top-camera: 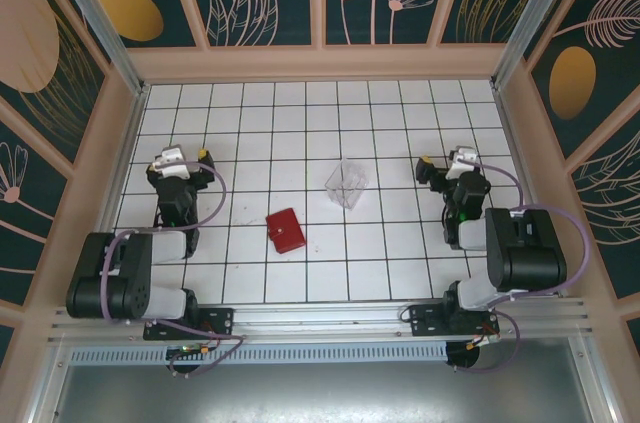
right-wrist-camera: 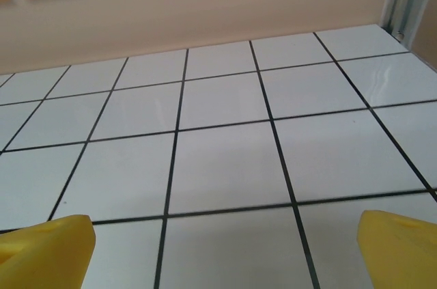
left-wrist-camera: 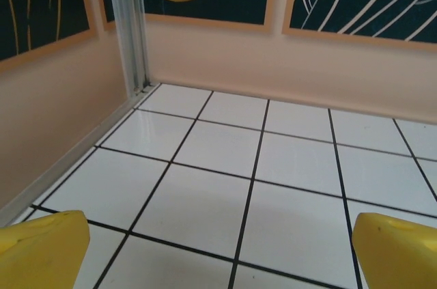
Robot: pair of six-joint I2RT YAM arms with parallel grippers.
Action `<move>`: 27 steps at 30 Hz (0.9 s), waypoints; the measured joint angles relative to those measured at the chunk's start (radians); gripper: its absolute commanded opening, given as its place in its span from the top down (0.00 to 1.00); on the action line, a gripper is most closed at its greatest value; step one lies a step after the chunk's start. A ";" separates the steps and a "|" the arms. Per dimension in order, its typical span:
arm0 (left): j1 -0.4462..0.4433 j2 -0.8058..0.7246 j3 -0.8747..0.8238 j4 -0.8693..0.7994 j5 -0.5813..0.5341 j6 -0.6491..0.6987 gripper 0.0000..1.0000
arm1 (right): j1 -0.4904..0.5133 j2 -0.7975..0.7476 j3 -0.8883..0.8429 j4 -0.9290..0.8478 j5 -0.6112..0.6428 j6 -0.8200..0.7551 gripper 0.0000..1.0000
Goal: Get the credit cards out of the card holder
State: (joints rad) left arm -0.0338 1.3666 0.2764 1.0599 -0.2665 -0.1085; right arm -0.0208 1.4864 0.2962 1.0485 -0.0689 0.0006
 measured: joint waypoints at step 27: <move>-0.209 -0.197 0.362 -0.827 0.366 -0.354 0.08 | 0.269 0.153 0.629 -1.065 -0.439 0.061 0.17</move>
State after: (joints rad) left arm -0.2424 1.1698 0.6388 0.2333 0.0998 -0.4625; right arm 0.2485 1.6398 0.9253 -0.0166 -0.5079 0.0620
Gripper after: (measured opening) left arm 0.918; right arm 0.835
